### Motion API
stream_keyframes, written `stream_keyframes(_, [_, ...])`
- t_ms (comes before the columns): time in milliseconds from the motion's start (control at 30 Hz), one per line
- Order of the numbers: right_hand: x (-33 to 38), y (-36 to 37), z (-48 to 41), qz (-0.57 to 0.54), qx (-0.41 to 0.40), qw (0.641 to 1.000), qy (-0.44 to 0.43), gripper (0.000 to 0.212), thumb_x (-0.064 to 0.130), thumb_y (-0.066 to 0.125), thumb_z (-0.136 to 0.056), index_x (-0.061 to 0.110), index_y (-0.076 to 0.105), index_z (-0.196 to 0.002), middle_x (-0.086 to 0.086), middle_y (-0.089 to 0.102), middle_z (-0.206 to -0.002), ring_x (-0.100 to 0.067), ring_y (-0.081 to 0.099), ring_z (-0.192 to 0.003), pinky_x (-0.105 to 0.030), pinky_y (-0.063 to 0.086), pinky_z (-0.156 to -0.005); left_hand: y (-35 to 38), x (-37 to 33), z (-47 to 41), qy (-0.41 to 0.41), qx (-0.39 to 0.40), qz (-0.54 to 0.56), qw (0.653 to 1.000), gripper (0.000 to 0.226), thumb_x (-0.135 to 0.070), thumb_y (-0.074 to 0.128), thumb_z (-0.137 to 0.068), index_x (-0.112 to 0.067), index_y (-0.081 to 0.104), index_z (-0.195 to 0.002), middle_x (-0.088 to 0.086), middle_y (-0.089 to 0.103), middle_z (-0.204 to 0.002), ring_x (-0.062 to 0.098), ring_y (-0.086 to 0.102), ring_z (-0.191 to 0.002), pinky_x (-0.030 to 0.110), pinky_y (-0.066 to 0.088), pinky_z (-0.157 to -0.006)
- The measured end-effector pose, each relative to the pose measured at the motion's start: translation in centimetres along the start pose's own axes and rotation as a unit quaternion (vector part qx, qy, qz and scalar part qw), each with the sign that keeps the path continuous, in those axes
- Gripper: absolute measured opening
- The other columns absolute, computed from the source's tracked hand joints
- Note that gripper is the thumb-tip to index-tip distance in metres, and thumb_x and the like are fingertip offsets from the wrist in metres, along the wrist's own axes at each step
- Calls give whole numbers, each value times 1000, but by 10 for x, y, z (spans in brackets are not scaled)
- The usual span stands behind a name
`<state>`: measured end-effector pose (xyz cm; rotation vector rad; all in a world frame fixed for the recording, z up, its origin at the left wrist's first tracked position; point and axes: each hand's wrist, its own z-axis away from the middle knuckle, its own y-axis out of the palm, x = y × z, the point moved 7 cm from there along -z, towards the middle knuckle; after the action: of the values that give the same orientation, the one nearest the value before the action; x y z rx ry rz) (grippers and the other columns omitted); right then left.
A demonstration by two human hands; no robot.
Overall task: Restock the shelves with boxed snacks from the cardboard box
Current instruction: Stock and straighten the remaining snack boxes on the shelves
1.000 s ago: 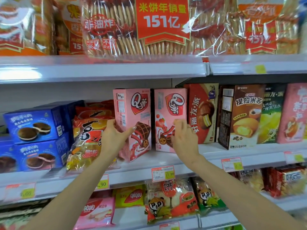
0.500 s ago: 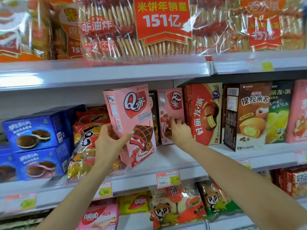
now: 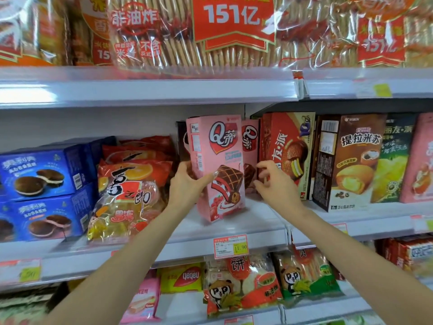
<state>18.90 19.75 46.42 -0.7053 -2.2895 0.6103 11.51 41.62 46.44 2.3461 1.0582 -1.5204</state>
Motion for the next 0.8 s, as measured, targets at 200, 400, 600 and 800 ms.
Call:
stream_keyframes(200, [5, -16, 24, 68, 22, 994, -81, 43, 25, 63, -86, 24, 47, -126, 4, 54, -112, -18, 60, -86, -36, 50, -67, 58, 6, -18, -22, 75, 10, 997, 68, -52, 76, -66, -19, 49, -118, -1, 64, -113, 20, 62, -101, 45, 54, -85])
stream_keyframes(400, [9, 13, 18, 161, 67, 978, -115, 57, 31, 71, -79, 23, 46, -129, -5, 49, -111, -26, 58, -86, -30, 43, -57, 83, -1, -31, 64, 100, -150, 981, 46, -42, 65, -83, -10, 60, -115, 11, 64, -114, 29, 63, -95, 41, 53, -81])
stream_keyframes(600, [15, 37, -2, 260, 40, 958, -118, 71, 23, 92, -38, 14, 53, -96, -11, 54, -78, -28, 55, -52, -26, 32, -36, 44, -16, -17, 125, -28, -316, 940, 31, -23, 61, -86, -10, 54, -113, 9, 48, -121, 29, 56, -101, 37, 46, -74])
stream_keyframes(800, [14, 48, -11, 283, 34, 954, -94, 83, 25, 93, -28, 13, 43, -93, -12, 56, -74, -28, 55, -49, -24, 34, -35, -31, -14, -53, 61, -137, -196, 969, 71, -34, 74, -76, -2, 37, -127, 17, 45, -126, 35, 50, -111, 41, 45, -83])
